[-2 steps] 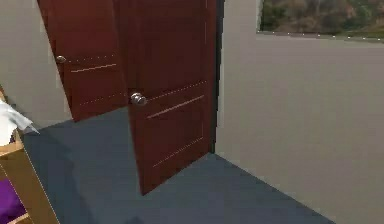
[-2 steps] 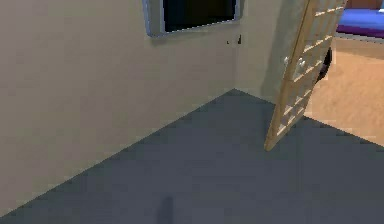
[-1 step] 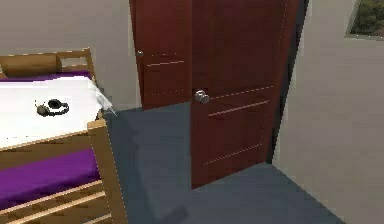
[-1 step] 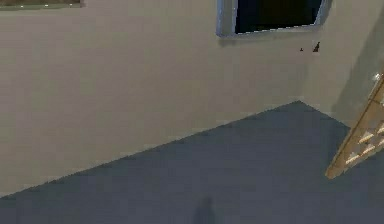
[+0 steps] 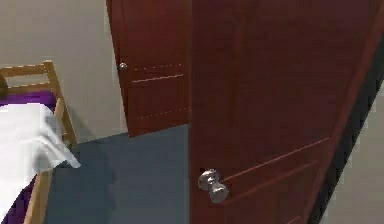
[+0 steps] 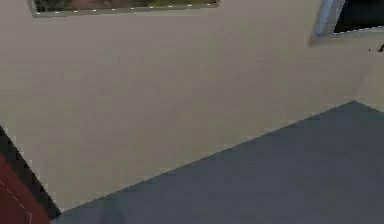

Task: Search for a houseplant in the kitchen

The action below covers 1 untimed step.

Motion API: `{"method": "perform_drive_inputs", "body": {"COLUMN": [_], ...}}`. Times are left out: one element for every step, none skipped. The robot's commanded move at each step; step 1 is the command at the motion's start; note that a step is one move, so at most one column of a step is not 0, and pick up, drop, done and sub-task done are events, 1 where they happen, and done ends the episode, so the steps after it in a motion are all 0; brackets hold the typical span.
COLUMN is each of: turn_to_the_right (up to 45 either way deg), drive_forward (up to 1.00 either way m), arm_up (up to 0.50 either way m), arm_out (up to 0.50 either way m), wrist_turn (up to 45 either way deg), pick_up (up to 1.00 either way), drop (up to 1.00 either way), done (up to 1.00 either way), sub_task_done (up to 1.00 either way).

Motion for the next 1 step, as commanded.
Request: {"method": "perform_drive_inputs", "body": {"turn_to_the_right": [-24.0], "drive_forward": [0.00], "arm_up": [0.00], "arm_out": [0.00], "wrist_turn": [0.0], "pick_up": [0.00], "drop": [0.00], "done": [0.00], "sub_task_done": [0.00]}}
